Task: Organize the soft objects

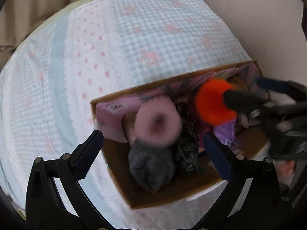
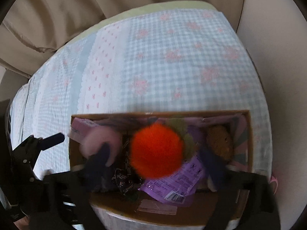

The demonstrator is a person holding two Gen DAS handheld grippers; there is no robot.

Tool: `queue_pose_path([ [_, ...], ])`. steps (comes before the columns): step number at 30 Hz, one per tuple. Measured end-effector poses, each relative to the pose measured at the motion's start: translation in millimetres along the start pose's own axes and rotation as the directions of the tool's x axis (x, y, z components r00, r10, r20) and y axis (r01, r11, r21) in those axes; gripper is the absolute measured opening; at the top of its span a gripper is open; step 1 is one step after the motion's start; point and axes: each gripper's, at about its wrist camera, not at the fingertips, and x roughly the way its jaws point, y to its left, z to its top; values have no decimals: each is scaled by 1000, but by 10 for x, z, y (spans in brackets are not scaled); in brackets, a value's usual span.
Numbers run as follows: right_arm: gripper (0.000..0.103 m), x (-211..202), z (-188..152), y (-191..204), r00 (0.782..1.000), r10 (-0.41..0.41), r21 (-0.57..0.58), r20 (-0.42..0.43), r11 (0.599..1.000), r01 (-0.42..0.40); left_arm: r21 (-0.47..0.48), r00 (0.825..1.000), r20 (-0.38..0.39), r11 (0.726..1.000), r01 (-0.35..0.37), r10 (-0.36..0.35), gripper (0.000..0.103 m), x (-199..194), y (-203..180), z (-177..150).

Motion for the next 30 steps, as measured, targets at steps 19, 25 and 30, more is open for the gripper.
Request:
queue_pose_path([
  [19,103,-930,-268,351,996,-32,24,80,999,30,-77,993,110,996,53,-44,103,-1038,210,-374],
  [25,103,-1683,-419,906,980,-37,-49,194,998,48,-117,975,220,991,70,-43,103,-1920,443,-640],
  [30,103,-2257,-615,1399,955,-6,-107,298,993,40,-135,935,354,990,32,18,103,-2744,703,-931],
])
